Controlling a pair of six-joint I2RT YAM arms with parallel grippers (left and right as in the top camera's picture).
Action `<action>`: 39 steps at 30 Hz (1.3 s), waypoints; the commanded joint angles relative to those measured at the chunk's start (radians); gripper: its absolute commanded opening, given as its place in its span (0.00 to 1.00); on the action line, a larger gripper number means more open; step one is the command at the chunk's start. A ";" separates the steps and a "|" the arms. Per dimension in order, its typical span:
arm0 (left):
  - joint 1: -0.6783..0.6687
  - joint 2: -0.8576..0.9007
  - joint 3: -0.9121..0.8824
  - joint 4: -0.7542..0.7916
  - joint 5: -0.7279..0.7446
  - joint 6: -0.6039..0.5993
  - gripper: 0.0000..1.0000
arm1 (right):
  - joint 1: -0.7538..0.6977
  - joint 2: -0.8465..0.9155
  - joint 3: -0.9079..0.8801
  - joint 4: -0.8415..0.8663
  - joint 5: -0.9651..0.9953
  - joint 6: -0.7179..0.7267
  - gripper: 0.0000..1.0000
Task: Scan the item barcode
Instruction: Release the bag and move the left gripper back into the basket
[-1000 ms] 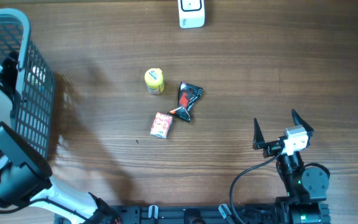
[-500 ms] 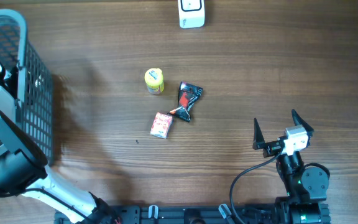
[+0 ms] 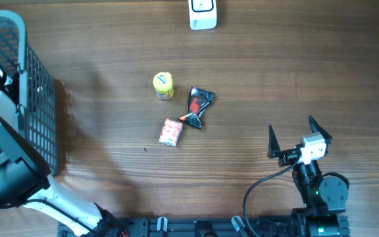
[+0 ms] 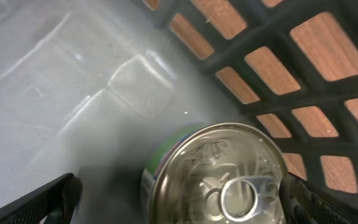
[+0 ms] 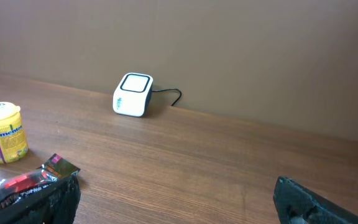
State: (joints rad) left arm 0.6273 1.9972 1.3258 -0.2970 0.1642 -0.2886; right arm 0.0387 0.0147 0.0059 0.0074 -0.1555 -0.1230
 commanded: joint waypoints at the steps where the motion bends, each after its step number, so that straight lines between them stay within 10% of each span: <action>1: -0.006 0.011 -0.009 -0.020 -0.060 0.020 1.00 | 0.001 -0.005 -0.001 0.003 0.007 0.019 1.00; 39: 0.095 -0.080 -0.009 -0.137 -0.163 -0.073 1.00 | 0.001 -0.005 -0.001 0.003 0.007 0.018 1.00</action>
State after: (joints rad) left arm 0.6891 1.9533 1.3281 -0.4164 0.0265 -0.3435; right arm 0.0387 0.0147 0.0059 0.0074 -0.1555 -0.1230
